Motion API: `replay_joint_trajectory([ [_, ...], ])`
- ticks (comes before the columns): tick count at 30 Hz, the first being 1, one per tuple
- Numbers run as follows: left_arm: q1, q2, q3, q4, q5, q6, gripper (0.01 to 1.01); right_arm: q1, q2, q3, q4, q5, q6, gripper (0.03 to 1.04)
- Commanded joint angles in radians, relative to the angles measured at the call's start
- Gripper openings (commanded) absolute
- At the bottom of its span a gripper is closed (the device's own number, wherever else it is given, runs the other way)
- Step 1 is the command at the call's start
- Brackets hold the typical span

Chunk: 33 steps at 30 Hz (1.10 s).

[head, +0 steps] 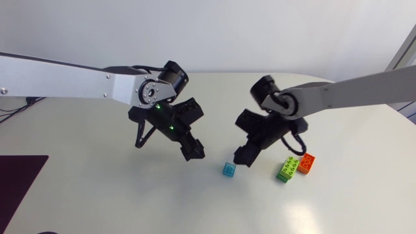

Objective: Sort duplo bricks by size, large to the right and small to the left

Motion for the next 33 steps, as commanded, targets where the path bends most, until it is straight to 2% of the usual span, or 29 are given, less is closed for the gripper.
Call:
replay_joint_trajectory([
  [1,-0.035,0.028,0.026,-0.021,0.016,-0.054,0.866,-0.079,-0.07,-0.027,0.023,0.0,0.018,1.0],
  [5,-0.088,0.08,0.087,-0.067,0.016,-0.125,0.723,-0.193,-0.09,-0.031,0.046,0.0,0.014,1.0],
  [8,-0.124,0.13,0.142,-0.113,0.016,-0.186,0.684,-0.225,-0.09,-0.048,0.072,0.007,0.014,1.0],
  [13,-0.174,0.21,0.23,-0.16,0.018,-0.247,0.674,-0.245,-0.076,-0.064,0.103,0.009,0.015,1.0],
  [17,-0.189,0.311,0.354,-0.24,0.016,-0.258,0.672,-0.247,-0.082,-0.073,0.114,0.007,0.015,1.0],
  [19,-0.188,0.339,0.396,-0.242,0.008,-0.278,0.63,-0.247,-0.089,-0.084,0.123,0.007,0.015,1.0],
  [22,-0.188,0.377,0.428,-0.243,-0.035,-0.303,0.577,-0.253,-0.093,-0.091,0.127,0.006,0.012,1.0],
  [33,-0.217,0.425,0.463,-0.254,-0.059,-0.364,0.577,-0.248,-0.107,-0.108,0.137,0.006,0.015,1.0],
])
